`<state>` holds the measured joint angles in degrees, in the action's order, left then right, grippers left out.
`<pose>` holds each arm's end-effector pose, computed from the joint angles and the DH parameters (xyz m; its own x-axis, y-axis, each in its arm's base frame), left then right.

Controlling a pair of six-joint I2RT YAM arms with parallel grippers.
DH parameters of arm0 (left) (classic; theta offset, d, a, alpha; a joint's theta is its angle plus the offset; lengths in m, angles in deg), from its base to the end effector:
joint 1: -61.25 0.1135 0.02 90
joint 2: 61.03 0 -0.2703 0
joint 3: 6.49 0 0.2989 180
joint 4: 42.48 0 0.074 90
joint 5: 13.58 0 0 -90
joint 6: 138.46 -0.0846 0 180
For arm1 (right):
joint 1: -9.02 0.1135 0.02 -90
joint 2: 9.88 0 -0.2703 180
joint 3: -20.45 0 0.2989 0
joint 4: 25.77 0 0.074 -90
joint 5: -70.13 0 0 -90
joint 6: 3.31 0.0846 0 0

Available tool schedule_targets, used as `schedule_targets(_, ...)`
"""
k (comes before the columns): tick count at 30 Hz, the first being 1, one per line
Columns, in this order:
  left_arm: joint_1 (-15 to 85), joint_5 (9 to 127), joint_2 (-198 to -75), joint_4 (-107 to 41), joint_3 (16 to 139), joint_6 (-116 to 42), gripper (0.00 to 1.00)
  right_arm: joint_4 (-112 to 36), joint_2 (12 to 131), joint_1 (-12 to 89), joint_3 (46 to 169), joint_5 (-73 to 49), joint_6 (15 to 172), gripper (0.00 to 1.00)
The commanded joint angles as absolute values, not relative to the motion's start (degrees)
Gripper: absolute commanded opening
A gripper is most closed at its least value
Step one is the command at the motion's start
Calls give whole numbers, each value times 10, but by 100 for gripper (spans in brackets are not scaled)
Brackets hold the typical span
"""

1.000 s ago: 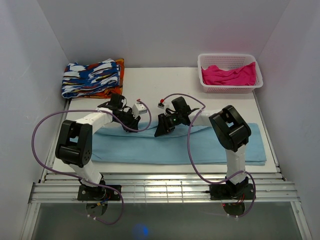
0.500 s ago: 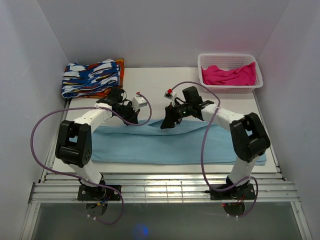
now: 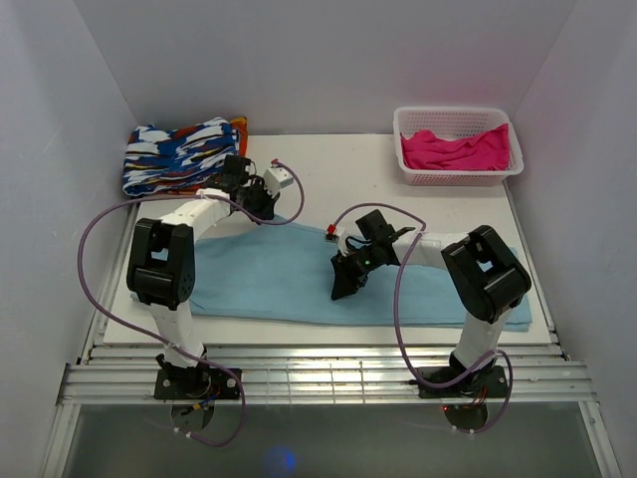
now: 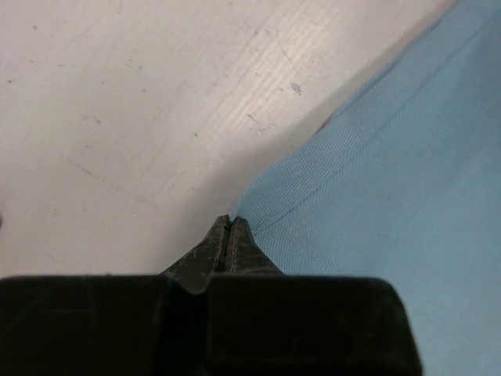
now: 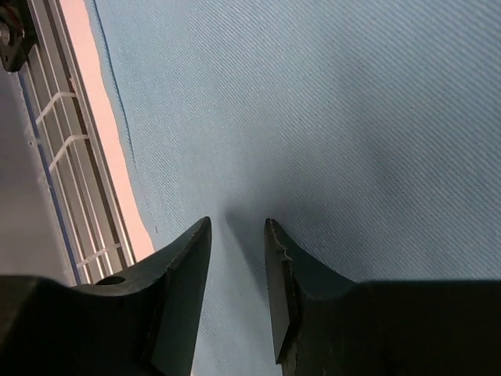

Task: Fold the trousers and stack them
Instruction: Fold the trousers

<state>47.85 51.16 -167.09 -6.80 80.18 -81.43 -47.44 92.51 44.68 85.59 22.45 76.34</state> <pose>0.4419 -0.1424 0.1506 -0.4257 0.6074 -0.6708 0.8093 0.5872 0.0181 0.2808 0.2715 0.0796 -0.5564 -0.5627 -0.6114 -0.8269 0.3020 0.4745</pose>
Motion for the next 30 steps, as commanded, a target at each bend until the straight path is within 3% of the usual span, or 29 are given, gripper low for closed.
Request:
schedule_targets(1, 492, 539, -1690, -143, 846, -804, 0, -476, 944, 444, 863, 199, 774, 40)
schedule_targets(8, 511, 550, -1799, -129, 940, -835, 2, -499, 993, 444, 887, 222, 790, 41)
schedule_targets(9, 513, 553, -1821, -123, 953, -835, 10, -505, 994, 444, 893, 221, 784, 42)
schedule_targets(10, 517, 552, -1828, -117, 967, -833, 26, -519, 992, 444, 912, 220, 779, 45)
schedule_targets(12, 526, 550, -1836, -93, 1006, -819, 40, -527, 979, 432, 929, 227, 769, 50)
schedule_targets(14, 540, 538, -1818, -75, 1024, -805, 60, -574, 969, 411, 975, 231, 743, 63)
schedule_targets(17, 560, 525, -1771, -19, 1046, -792, 72, -647, 956, 359, 1033, 244, 696, 77)
schedule_targets(19, 571, 535, -1746, 13, 1035, -776, 76, -693, 950, 327, 1054, 244, 665, 84)
schedule_targets(24, 650, 493, -1662, 143, 964, -751, 80, -822, 893, 192, 1053, 198, 610, 87)
schedule_targets(30, 681, 529, -1522, 79, 718, -763, 81, -918, 836, 18, 999, 114, 544, 87)
